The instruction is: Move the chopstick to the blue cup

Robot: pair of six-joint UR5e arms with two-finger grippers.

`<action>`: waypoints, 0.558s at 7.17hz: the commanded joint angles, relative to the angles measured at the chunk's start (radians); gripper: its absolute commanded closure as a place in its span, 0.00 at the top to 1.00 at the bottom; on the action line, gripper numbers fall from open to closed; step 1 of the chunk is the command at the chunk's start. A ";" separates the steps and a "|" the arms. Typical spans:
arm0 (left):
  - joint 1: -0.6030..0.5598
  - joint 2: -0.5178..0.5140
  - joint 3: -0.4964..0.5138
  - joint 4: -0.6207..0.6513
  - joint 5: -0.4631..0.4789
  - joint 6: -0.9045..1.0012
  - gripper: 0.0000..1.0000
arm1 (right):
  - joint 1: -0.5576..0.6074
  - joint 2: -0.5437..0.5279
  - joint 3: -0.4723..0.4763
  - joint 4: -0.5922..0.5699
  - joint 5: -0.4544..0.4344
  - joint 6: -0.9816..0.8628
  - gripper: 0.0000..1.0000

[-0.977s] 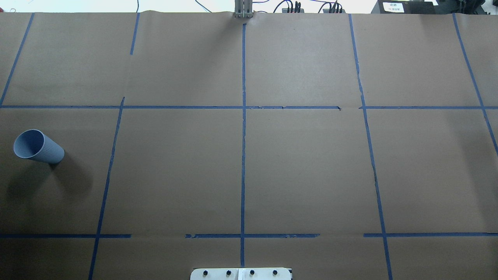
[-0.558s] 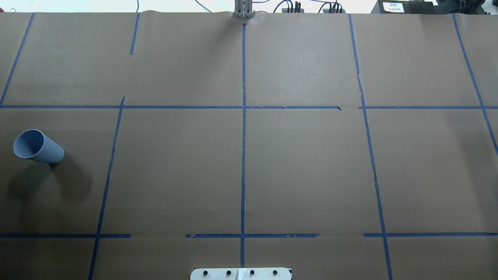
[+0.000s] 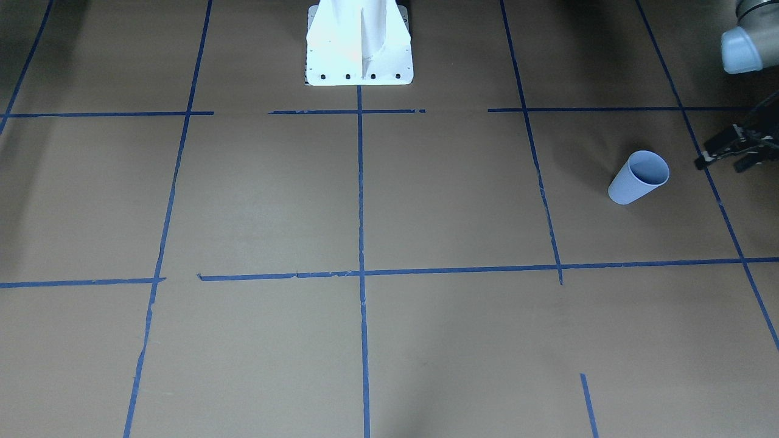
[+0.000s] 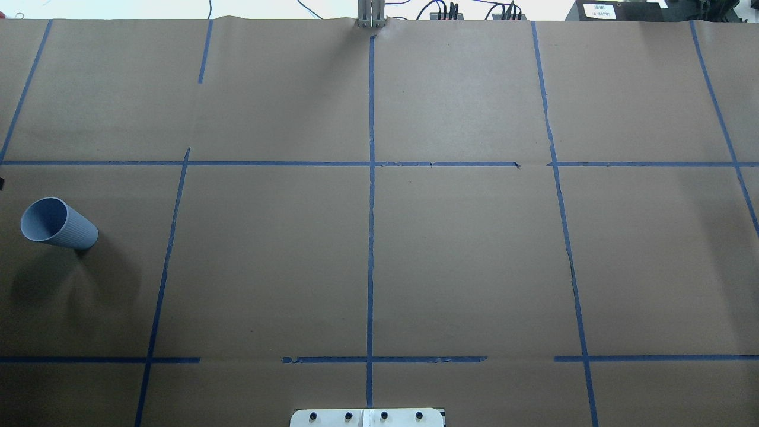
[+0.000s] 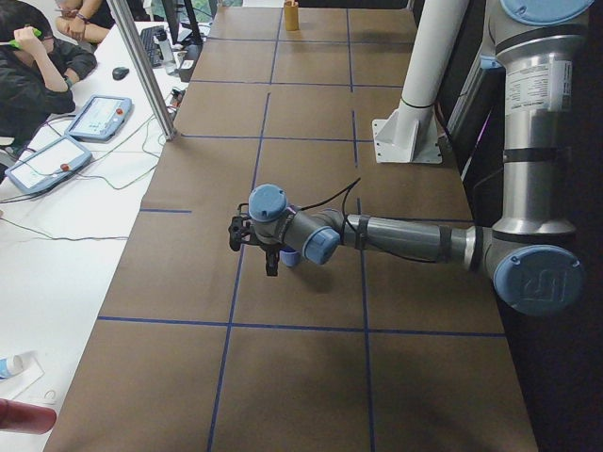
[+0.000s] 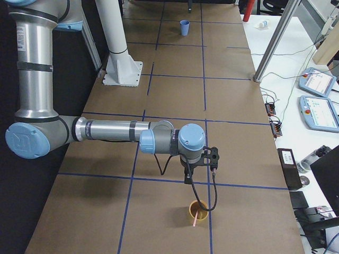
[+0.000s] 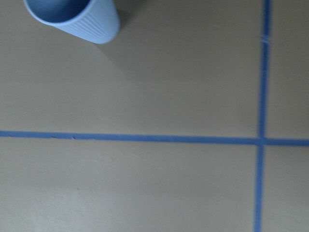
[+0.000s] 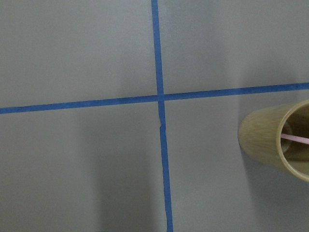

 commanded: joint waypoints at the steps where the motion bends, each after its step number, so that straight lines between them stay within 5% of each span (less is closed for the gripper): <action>1: 0.087 0.011 0.014 -0.060 0.017 -0.083 1.00 | 0.000 0.000 -0.001 0.001 0.000 0.000 1.00; 4: 0.161 0.011 0.025 -0.060 0.080 -0.084 1.00 | 0.000 0.000 -0.001 0.001 -0.002 0.000 1.00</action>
